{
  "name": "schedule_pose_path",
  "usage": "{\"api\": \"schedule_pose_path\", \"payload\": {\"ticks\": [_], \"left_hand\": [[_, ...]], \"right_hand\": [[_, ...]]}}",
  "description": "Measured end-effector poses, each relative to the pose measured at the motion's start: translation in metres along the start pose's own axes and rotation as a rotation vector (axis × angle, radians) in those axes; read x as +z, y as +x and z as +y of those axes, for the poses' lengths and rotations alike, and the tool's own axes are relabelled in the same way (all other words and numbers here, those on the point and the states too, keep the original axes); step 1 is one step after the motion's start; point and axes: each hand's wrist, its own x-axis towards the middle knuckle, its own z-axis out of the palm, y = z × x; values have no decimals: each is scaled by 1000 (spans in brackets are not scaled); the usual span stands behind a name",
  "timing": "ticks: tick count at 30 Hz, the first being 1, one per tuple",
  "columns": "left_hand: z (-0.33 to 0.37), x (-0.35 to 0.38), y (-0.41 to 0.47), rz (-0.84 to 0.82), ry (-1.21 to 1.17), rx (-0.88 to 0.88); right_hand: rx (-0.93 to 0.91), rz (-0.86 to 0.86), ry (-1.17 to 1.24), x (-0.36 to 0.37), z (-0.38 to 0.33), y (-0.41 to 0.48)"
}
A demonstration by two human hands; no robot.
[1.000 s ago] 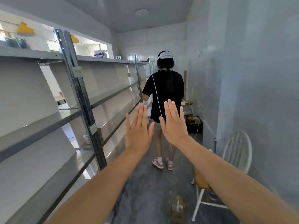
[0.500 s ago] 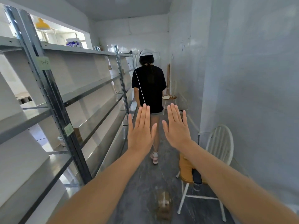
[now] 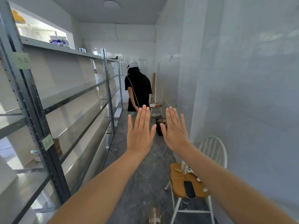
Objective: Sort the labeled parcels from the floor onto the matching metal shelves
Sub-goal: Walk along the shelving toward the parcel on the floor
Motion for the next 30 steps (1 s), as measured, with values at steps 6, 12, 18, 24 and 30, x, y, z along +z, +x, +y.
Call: {"api": "schedule_pose_path", "payload": {"ticks": [6,12,18,24,30], "left_hand": [[-32,21,7,-9,-47,22],[-63,38,7,-14,-77,11],[-83,52,8,-36,-102,-3],[-88,64,12,-35,-102,-3],[-85,81,28,-20,-64,-18]], "right_hand": [[5,-18,-5,23,-24,19],[1,-45,-13,46,-48,30],[-1,-62,-37,63,-56,39],[27,-68,-9,77,-50,49],[0,-60,16,95,-39,64]]}}
